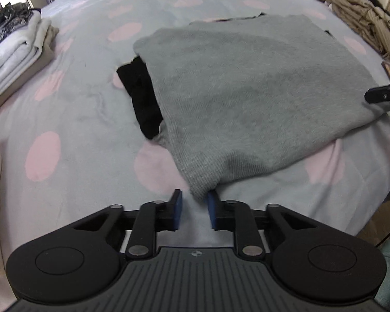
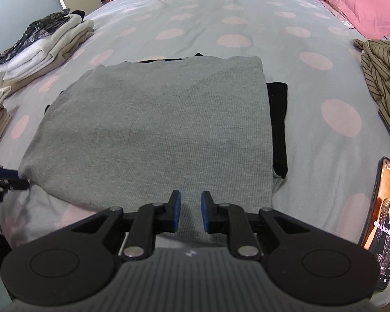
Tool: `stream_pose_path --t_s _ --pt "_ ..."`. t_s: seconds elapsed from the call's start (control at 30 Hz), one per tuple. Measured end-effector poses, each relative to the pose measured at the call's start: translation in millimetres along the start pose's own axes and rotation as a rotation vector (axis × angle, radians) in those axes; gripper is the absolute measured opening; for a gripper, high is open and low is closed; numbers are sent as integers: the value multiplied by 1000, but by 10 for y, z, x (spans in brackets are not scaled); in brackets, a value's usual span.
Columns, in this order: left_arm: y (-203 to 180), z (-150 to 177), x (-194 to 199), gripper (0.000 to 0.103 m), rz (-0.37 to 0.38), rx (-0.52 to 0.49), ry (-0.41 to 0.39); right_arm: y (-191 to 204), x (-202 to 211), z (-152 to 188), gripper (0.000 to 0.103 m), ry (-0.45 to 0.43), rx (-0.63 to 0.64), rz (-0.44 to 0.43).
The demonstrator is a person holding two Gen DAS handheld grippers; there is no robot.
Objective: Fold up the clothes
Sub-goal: 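Release the shirt with both grippers and smooth the folded bundle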
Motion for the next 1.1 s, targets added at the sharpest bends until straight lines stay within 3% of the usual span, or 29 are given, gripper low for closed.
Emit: stream_pose_path --t_s 0.13,0.43,0.5,0.63,0.73,0.8,0.87,1.1 --pt "-20 -34 78 5 0 -22 -29 -25 -19 26 19 10 3 13" --pt "99 75 -93 0 -95 0 112 -128 -70 81 19 51 -8 57" --pt "157 75 -74 0 -87 44 109 -137 -58 66 19 46 -12 58" --pt "279 5 37 15 -69 142 50 -217 -15 -9 22 23 -62 58" --pt "374 -94 125 17 -58 226 -21 -339 31 -107 31 -5 -137 58" --pt "445 -185 199 30 -48 291 -95 -447 56 -181 36 -21 -198 60" --pt "512 -294 245 54 -24 345 -163 -562 58 -262 39 -36 -263 63" --pt "631 -653 63 67 18 434 -222 -872 -113 -530 50 -43 -395 74"
Point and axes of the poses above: each gripper's, at about its wrist camera, not at the fingertips, and x roughly against the way its jaws point, y to its left, z to its underside, the point moved 2 cm from there along -x, roughly the way its jaws point, and after that the axes turned 9 degrees about -y, right-handed, at the moved point
